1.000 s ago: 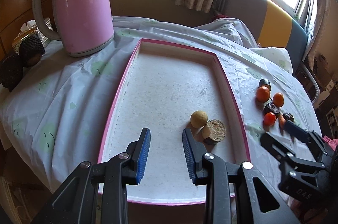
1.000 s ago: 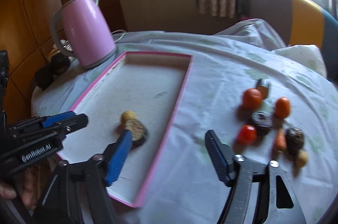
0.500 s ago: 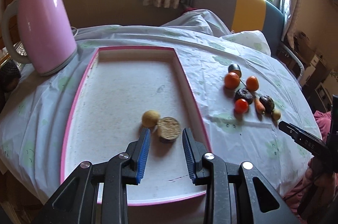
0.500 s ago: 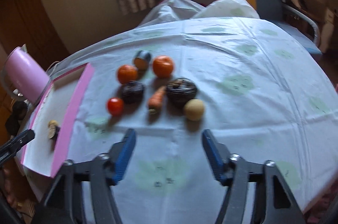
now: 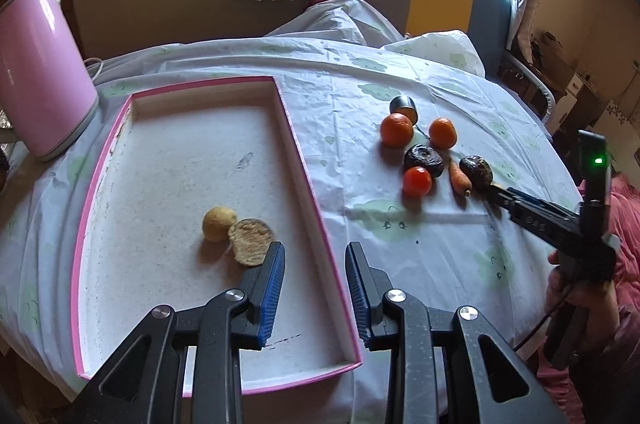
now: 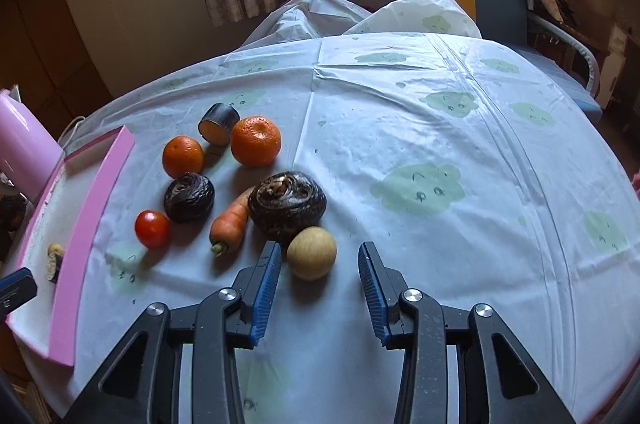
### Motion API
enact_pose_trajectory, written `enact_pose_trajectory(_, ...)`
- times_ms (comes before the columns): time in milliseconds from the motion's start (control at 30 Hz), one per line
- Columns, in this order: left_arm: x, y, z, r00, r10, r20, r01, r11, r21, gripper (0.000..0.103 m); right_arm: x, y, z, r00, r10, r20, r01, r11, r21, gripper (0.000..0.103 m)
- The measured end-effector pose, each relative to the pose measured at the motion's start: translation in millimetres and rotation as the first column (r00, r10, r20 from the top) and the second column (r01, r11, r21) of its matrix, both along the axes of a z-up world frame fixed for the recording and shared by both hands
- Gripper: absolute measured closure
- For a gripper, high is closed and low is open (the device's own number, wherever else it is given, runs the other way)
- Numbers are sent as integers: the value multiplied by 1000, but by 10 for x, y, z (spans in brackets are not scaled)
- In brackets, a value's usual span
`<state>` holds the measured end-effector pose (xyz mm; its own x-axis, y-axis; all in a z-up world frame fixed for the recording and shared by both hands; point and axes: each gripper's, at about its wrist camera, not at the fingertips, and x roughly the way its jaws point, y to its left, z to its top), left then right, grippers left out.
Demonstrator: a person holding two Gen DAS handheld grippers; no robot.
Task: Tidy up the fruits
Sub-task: 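Grasp the brown kiwi-like ball with the right gripper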
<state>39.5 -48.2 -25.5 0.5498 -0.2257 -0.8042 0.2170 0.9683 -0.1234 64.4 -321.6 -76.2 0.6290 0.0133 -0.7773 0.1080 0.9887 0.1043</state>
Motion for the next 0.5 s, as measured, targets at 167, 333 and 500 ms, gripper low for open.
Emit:
enact_pose_trajectory(167, 95, -158, 25, 999, -38, -6, 38, 999, -10, 72, 21, 126, -76, 998, 46, 32, -42, 991, -126, 76)
enact_pose_trajectory(333, 209, -360, -22, 996, -76, -41, 74, 997, -32, 72, 7, 106, -97, 998, 35, 46, -30, 993, -117, 76)
enact_pose_trajectory(500, 337, -582, -56, 992, -111, -65, 107, 993, -54, 72, -2, 73, -105, 998, 35, 61, -29, 995, -91, 76)
